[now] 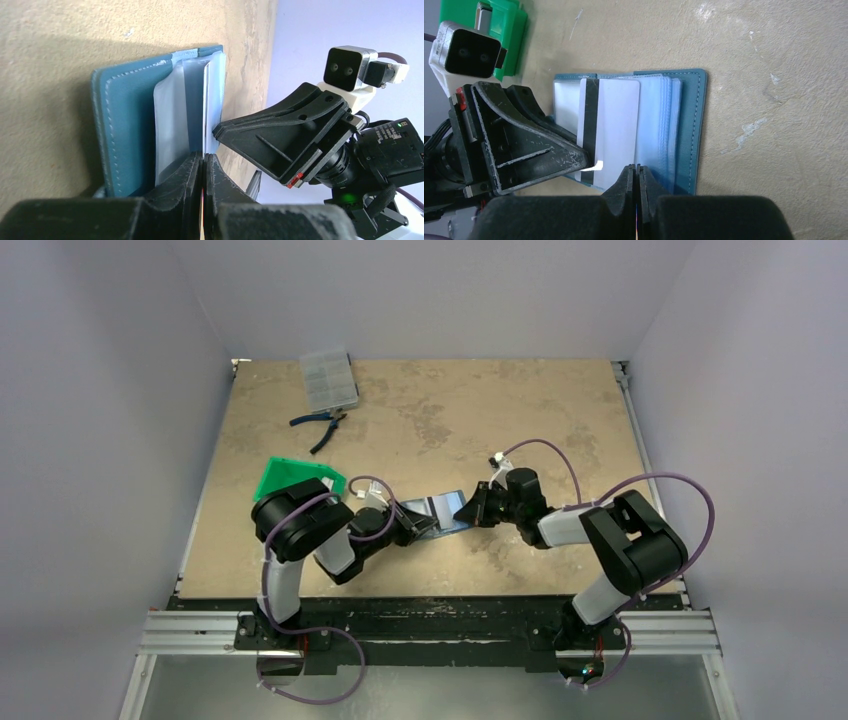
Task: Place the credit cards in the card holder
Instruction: Insert the credit card into the card holder.
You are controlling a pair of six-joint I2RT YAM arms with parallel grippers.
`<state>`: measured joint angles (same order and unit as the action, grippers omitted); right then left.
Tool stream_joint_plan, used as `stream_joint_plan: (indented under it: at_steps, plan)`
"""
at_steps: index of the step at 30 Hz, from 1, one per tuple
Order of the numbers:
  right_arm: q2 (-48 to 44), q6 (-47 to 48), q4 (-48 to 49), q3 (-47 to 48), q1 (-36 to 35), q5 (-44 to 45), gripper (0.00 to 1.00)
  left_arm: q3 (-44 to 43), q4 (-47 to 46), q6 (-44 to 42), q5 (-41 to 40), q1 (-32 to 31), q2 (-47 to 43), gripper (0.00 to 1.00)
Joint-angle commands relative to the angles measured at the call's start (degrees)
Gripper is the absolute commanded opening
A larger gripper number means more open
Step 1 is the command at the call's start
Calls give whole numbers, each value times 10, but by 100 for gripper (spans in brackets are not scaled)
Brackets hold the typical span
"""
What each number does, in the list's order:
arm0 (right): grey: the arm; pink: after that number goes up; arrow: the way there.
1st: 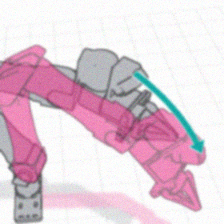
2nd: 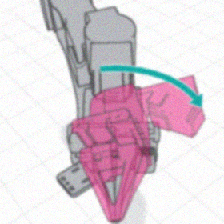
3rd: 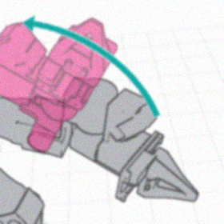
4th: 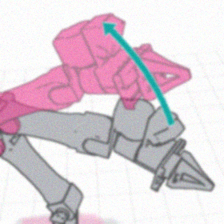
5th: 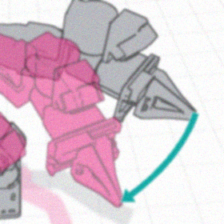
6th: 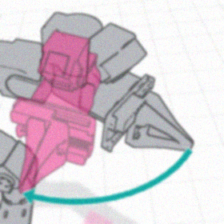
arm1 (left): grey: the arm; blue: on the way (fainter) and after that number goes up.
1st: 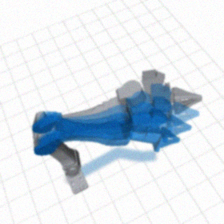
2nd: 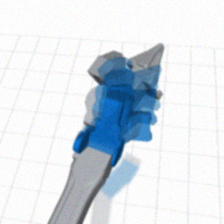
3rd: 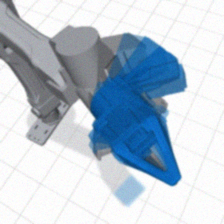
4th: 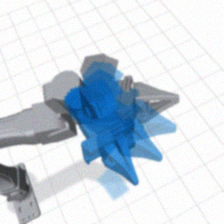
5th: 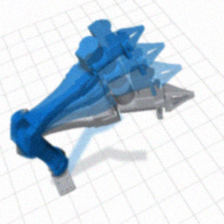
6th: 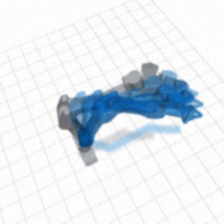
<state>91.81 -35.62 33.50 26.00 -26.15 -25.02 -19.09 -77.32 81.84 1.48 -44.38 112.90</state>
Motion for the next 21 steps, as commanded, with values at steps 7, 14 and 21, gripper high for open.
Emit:
stream_joint_plan:
  at_steps: [7, 14, 21]
  plan:
    - [-56, 26, -70, 0, 0, 84, 17, -30, 18, -35, -17, -4, 2, 0]
    - [-25, 23, -64, 6, 9, 72, 20, -56, 50, -44, 19, -4, 3, 0]
    - [-9, 21, -45, 5, 14, 49, 21, -79, 52, -39, 64, -4, 18, 0]
